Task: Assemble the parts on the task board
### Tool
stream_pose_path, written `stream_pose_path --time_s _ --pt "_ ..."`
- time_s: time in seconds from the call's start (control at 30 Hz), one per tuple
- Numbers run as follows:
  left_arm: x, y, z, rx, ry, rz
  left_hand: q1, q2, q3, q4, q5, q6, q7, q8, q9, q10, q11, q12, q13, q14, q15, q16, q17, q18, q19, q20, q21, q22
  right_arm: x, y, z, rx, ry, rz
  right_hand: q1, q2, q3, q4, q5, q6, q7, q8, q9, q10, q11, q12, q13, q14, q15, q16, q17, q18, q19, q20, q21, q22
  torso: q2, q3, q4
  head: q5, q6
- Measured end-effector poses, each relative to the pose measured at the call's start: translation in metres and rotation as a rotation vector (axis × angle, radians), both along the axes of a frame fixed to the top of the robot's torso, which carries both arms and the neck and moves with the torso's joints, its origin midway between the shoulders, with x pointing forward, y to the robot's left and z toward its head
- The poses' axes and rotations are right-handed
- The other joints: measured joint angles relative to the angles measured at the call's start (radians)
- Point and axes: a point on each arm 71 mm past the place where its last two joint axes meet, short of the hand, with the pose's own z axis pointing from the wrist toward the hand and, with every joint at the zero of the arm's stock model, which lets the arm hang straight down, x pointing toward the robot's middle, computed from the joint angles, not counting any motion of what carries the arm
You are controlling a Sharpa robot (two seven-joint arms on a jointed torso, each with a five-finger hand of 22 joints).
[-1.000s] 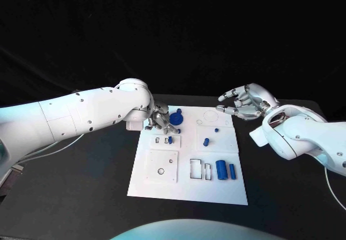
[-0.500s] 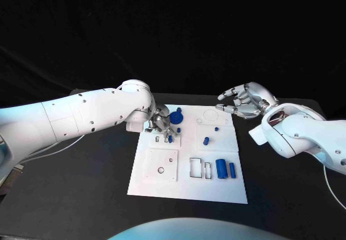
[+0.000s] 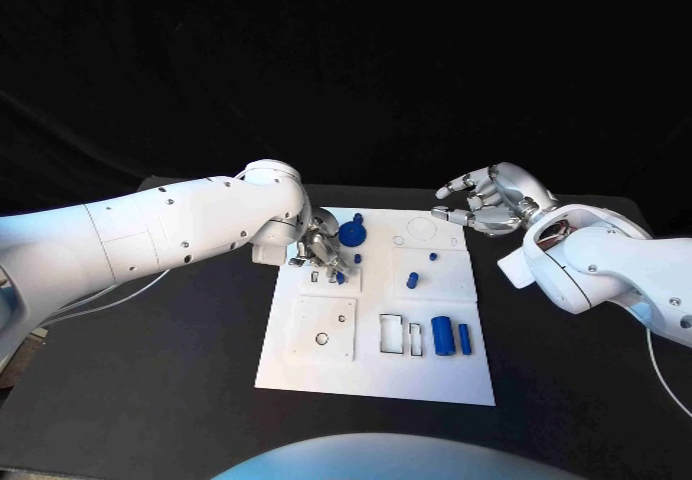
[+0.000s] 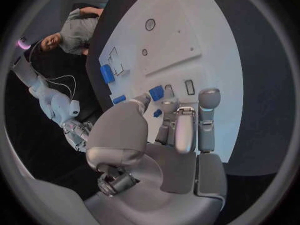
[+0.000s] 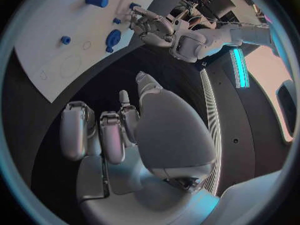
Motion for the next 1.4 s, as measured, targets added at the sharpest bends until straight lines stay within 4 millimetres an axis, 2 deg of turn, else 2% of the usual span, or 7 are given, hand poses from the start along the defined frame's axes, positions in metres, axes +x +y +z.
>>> stream_pose_path --time_s 0.3,0.63,0.73,0.9,1.03,1.23,1.4 --pt "-0.001 -0.001 0.0 -0.011 0.011 0.003 0.08 0.019 0.064 -0.005 0.0 0.013 -0.006 -0.006 0.004 0.0 0.0 0.0 0.0 0.0 0.0 0.0 0.002 0.0 0.0 0.0 0.007 0.009 0.001 0.0 -0.001 -0.002 0.002 -0.001 0.0 0.0 0.0 0.0 0.0 0.0 0.0 0.0 0.0 -0.003 0.003 0.0 0.0 0.0 0.0 0.0 0.0 0.0 -0.003 -0.003 -0.003 0.0 0.0 0.0004 0.0001 -0.001 -0.003" --pt "-0.001 -0.002 -0.001 -0.025 0.024 0.008 0.113 0.013 0.104 -0.007 0.0 0.017 -0.009 -0.006 0.011 0.0 0.0 0.0 0.004 0.0 0.0 0.0 0.002 0.0 0.0 0.0 0.012 0.016 0.002 0.001 -0.002 -0.005 0.006 -0.001 0.0 0.0 0.0 0.0 0.0 0.0 0.0 0.0 0.0 -0.003 0.003 0.0 0.0 0.0 0.0 0.0 0.0 0.0 -0.003 -0.003 -0.003 0.0 0.0 0.0004 0.0 -0.002 -0.004" --pt "-0.002 -0.002 -0.001 -0.029 0.027 0.009 0.117 0.012 0.114 -0.006 0.0 0.028 -0.013 -0.005 0.018 0.01 -0.01 0.005 0.015 0.0 0.0 0.0 0.002 0.0 0.0 0.0 0.016 0.017 0.002 0.001 -0.002 -0.006 0.007 -0.001 0.0 0.0 0.003 0.003 0.0 0.0 0.0 0.0 0.001 -0.003 0.003 0.0 0.0 0.0 0.0 0.0 0.0 0.0 -0.003 -0.003 -0.003 0.0 0.0 0.0004 0.0001 -0.002 -0.004" --pt "-0.002 -0.002 -0.001 -0.037 0.033 0.014 0.144 0.009 0.16 -0.012 -0.001 0.037 -0.021 0.022 0.042 0.026 -0.019 0.019 0.032 -0.004 -0.004 0.0 0.002 0.0 0.0 0.0 0.022 0.025 0.003 0.001 -0.003 -0.007 0.007 -0.002 0.0 0.0 0.003 0.003 0.0 0.0 0.0 0.0 0.001 -0.003 0.003 0.0 0.0 0.0 0.0 0.0 0.0 0.0 -0.003 -0.003 -0.003 0.0 0.0 0.0003 0.0007 -0.002 -0.005" --pt "-0.002 0.001 -0.001 -0.047 0.039 0.023 0.162 -0.008 0.238 -0.015 -0.006 0.032 -0.025 0.047 0.08 0.033 -0.025 0.024 0.04 -0.002 -0.009 0.0 0.002 0.0 -0.004 -0.004 0.023 0.027 0.003 0.001 -0.003 -0.007 0.007 -0.003 0.0 0.0 0.003 0.003 0.0 0.0 0.0 0.0 0.001 -0.003 0.003 0.0 0.0 0.0 0.0 0.0 0.0 0.0 -0.003 -0.003 -0.003 0.0 0.0 0.0003 0.0007 -0.002 -0.006" --pt "-0.005 0.008 -0.001 -0.071 0.04 0.049 0.181 -0.025 0.286 0.031 -0.007 0.02 -0.03 0.073 0.126 0.045 -0.027 0.034 0.054 -0.002 -0.009 0.0 0.002 0.0 0.0 -0.008 0.031 0.036 0.003 0.001 -0.003 -0.007 0.007 -0.004 0.0 0.0 0.003 0.003 0.0 0.0 0.0 0.0 0.001 -0.003 0.003 0.0 0.0 0.0 0.0 0.0 0.0 0.0 -0.003 -0.003 -0.003 0.0 0.0 0.0005 0.0005 -0.002 -0.007" --pt "-0.008 0.017 0.002 -0.096 0.026 0.079 0.163 -0.043 0.336 0.023 -0.012 0.019 -0.03 0.081 0.144 0.056 -0.031 0.045 0.068 -0.005 -0.013 0.003 0.002 0.0 0.004 -0.011 0.038 0.047 0.003 0.0 -0.003 -0.009 0.007 -0.006 0.0 0.0 0.006 0.0 0.0 0.0 0.0 0.005 0.001 -0.003 0.003 0.0 0.0 0.0 0.0 0.0 0.001 0.0 -0.003 -0.003 -0.007 0.001 -0.001 0.0008 0.0011 -0.003 -0.009"
